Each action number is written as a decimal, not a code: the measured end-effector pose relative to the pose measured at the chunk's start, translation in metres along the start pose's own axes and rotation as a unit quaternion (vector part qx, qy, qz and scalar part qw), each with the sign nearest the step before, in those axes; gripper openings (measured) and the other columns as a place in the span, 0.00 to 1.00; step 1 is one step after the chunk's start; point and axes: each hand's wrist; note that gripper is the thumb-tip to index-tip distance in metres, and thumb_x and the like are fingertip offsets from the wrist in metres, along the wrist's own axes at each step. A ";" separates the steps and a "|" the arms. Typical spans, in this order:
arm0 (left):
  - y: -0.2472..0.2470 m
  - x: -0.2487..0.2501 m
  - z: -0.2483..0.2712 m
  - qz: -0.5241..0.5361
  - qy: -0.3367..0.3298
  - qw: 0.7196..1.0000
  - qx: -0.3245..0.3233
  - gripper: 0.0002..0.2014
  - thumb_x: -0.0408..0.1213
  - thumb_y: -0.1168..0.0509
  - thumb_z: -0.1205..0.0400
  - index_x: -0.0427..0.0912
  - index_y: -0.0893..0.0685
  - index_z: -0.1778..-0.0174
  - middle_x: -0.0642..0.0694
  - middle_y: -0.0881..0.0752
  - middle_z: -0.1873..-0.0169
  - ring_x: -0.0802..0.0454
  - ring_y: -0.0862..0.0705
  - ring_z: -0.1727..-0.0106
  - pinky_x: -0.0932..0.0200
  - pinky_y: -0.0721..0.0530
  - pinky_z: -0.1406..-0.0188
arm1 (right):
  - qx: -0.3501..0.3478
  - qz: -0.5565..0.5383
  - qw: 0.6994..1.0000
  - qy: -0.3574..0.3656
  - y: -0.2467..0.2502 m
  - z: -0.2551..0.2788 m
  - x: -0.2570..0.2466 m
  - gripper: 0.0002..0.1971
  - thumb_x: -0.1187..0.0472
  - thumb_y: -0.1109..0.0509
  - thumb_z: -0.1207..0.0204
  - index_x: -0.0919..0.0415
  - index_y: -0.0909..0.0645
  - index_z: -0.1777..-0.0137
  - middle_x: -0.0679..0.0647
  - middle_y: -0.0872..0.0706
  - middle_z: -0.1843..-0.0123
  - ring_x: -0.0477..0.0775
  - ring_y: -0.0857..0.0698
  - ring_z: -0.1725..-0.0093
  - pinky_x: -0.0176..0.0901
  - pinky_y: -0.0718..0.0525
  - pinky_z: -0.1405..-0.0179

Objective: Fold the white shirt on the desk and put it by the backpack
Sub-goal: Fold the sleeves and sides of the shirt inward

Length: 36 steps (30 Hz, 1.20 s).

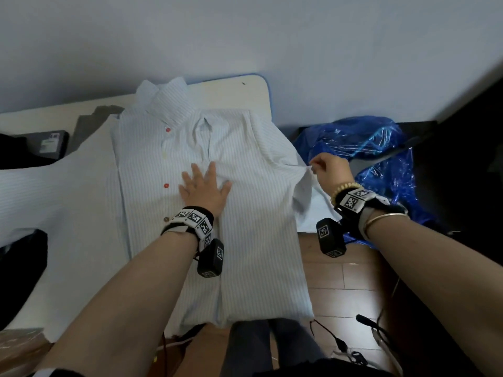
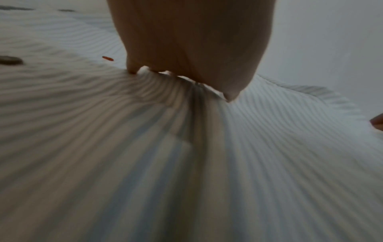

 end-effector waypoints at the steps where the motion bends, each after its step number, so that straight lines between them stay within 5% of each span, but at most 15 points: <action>1: 0.001 0.003 0.001 0.002 0.023 1.000 0.007 0.37 0.65 0.59 0.18 0.53 0.63 0.17 0.37 0.66 0.18 0.33 0.65 0.18 0.33 0.62 0.19 | 0.005 -0.006 1.000 -0.005 0.005 0.002 0.004 0.13 0.67 0.37 0.21 0.63 0.20 0.38 0.61 0.13 0.42 0.61 0.15 0.43 0.47 0.21 0.39; 4: 0.001 0.026 0.007 -0.008 0.010 0.998 0.064 0.37 0.63 0.61 0.17 0.48 0.60 0.16 0.37 0.63 0.17 0.33 0.65 0.17 0.32 0.63 0.20 | 0.016 -0.013 1.000 -0.020 0.019 0.013 0.023 0.21 0.68 0.39 0.20 0.61 0.30 0.28 0.59 0.18 0.35 0.60 0.17 0.39 0.50 0.21 0.36; 7: 0.001 0.067 0.016 -0.029 -0.092 0.988 0.120 0.33 0.56 0.57 0.15 0.45 0.55 0.16 0.38 0.59 0.16 0.37 0.62 0.16 0.33 0.62 0.19 | 0.038 0.011 0.998 -0.048 0.034 0.025 0.054 0.17 0.69 0.41 0.21 0.66 0.26 0.33 0.64 0.17 0.38 0.65 0.18 0.39 0.52 0.20 0.40; 13: -0.020 0.142 0.030 -0.052 -0.191 0.976 0.094 0.31 0.53 0.54 0.14 0.48 0.52 0.16 0.43 0.58 0.16 0.42 0.62 0.16 0.35 0.62 0.19 | -0.048 0.115 0.986 -0.113 0.038 0.050 0.120 0.19 0.70 0.38 0.27 0.59 0.21 0.36 0.62 0.22 0.31 0.65 0.25 0.30 0.59 0.25 0.32; 23: -0.052 0.151 0.012 -0.080 -0.152 0.983 0.069 0.31 0.57 0.57 0.15 0.50 0.53 0.16 0.44 0.63 0.16 0.38 0.66 0.17 0.32 0.66 0.21 | -0.159 0.164 0.964 -0.133 -0.007 0.057 0.156 0.21 0.66 0.37 0.27 0.42 0.17 0.41 0.57 0.35 0.20 0.64 0.41 0.21 0.58 0.40 0.22; 28: -0.050 0.151 0.009 -0.100 -0.156 0.981 0.049 0.32 0.58 0.56 0.15 0.50 0.51 0.17 0.44 0.66 0.17 0.37 0.69 0.18 0.32 0.68 0.22 | -0.203 0.171 0.956 -0.126 -0.021 0.050 0.161 0.20 0.56 0.30 0.30 0.34 0.18 0.40 0.56 0.43 0.17 0.64 0.50 0.17 0.63 0.52 0.18; 32: -0.051 0.150 0.007 -0.107 -0.159 0.980 0.046 0.31 0.57 0.55 0.15 0.50 0.50 0.17 0.44 0.67 0.17 0.36 0.70 0.18 0.31 0.68 0.22 | -0.226 0.232 0.937 -0.132 -0.035 0.042 0.154 0.30 0.53 0.34 0.25 0.51 0.34 0.22 0.55 0.48 0.16 0.60 0.55 0.16 0.67 0.59 0.19; 36: -0.052 0.149 0.006 -0.101 -0.160 0.981 0.046 0.31 0.57 0.54 0.15 0.50 0.49 0.17 0.44 0.66 0.17 0.36 0.69 0.18 0.31 0.68 0.22 | -0.097 0.197 0.965 -0.143 -0.028 0.037 0.146 0.21 0.63 0.38 0.26 0.68 0.26 0.33 0.62 0.23 0.31 0.61 0.31 0.26 0.63 0.51 0.18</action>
Point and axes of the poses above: each hand's wrist, its own z-axis away from the middle knuckle, its own y-axis out of the back of the hand, x = y × z
